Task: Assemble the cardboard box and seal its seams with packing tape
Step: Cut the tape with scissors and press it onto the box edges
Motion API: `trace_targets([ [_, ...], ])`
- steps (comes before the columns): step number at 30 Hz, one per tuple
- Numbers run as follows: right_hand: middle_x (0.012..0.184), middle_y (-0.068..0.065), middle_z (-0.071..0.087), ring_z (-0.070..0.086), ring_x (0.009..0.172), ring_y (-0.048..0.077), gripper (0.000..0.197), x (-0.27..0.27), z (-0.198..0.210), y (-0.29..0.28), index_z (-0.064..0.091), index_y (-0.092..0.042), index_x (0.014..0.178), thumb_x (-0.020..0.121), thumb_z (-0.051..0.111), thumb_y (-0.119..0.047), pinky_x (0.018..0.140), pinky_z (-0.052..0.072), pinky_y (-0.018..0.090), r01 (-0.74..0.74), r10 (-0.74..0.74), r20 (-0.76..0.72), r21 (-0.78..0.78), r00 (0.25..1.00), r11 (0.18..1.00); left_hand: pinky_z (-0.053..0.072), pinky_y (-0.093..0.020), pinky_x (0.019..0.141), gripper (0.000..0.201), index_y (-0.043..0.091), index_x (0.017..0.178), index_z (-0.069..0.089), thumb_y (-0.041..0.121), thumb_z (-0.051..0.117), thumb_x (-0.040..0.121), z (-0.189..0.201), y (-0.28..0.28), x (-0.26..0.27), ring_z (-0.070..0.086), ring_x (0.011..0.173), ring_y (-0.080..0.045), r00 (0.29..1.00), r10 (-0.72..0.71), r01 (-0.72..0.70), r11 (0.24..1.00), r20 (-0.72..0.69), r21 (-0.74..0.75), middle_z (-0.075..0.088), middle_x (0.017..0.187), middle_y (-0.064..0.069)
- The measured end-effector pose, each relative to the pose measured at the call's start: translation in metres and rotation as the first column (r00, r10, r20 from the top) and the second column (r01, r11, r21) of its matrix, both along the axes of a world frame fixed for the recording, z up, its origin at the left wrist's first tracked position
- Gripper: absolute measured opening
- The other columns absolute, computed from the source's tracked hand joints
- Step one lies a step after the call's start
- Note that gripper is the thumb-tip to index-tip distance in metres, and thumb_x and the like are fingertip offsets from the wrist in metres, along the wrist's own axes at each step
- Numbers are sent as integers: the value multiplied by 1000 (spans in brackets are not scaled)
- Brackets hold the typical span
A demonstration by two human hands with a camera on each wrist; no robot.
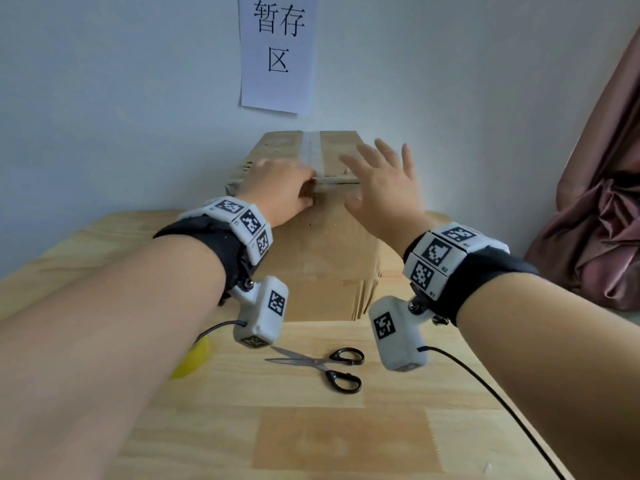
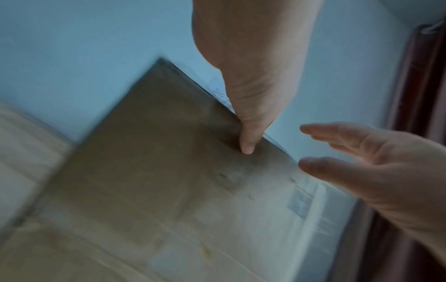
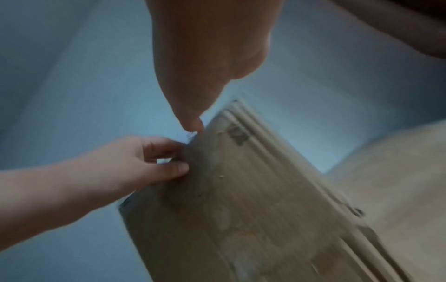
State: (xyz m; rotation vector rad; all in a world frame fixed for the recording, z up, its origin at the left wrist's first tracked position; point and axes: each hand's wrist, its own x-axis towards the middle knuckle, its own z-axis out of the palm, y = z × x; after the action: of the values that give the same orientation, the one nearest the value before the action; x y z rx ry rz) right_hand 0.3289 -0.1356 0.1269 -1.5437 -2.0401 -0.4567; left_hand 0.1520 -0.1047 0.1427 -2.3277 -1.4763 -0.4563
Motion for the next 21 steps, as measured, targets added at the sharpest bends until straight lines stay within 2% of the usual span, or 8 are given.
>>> trace_targets([
  [3,149,0,37,19,145,22,49,-18,9,8,37,-29,144,96,48,-31,115,-12,49,0,8,158,-53,987,999,34,-48,106,65,26,144,35,39,62,87,-6,-2,-46,41,131,-29,988,97,-83,989,119,-119,38,148,-4],
  [6,134,0,54,43,130,21,40,-33,5,14,49,-28,135,95,49,-24,117,-2,44,-53,63,117,-86,991,995,33,-39,108,66,24,144,36,29,67,86,-15,-3,-79,39,131,-25,955,108,-36,967,278,-251,39,147,-7],
  [10,118,0,64,58,111,22,28,-33,-7,16,58,-22,122,95,50,-19,115,18,39,-88,89,37,-39,995,995,32,-32,107,57,19,138,47,13,66,85,-22,-4,-87,43,128,-21,899,49,36,982,435,-186,45,141,-6],
  [14,89,5,70,63,81,25,18,-23,-12,18,65,-12,101,98,48,-17,109,30,37,-79,82,-24,114,996,990,42,-33,100,49,19,130,55,17,70,83,-25,-5,-81,54,106,-16,846,2,83,987,533,-136,52,129,-4],
  [16,75,6,67,58,68,26,16,-15,-13,19,63,-10,88,96,49,-11,97,40,35,-61,65,-21,146,998,987,43,-31,96,44,20,125,58,21,70,83,-26,-7,-76,53,94,-12,826,-25,102,989,563,-105,54,124,-2],
  [17,72,7,66,57,66,27,16,-11,-13,18,63,-9,85,95,50,-10,84,42,32,-53,57,-20,157,998,986,44,-31,95,41,21,123,60,23,71,83,-26,-9,-73,52,91,-11,821,-42,114,989,570,-92,55,121,0],
  [19,65,10,63,57,61,30,15,-3,-16,16,63,-6,80,92,55,-10,66,32,29,-60,70,-40,202,997,978,45,-30,91,39,22,119,63,26,72,82,-27,-11,-69,51,88,-10,814,-74,142,987,577,-74,56,115,3],
  [21,61,11,61,55,55,31,15,3,-21,13,63,-4,77,90,58,-10,62,29,30,-75,99,-85,252,991,965,43,-26,90,38,22,118,65,28,73,81,-27,-14,-67,53,91,-11,800,-101,168,984,591,-59,58,113,3],
])
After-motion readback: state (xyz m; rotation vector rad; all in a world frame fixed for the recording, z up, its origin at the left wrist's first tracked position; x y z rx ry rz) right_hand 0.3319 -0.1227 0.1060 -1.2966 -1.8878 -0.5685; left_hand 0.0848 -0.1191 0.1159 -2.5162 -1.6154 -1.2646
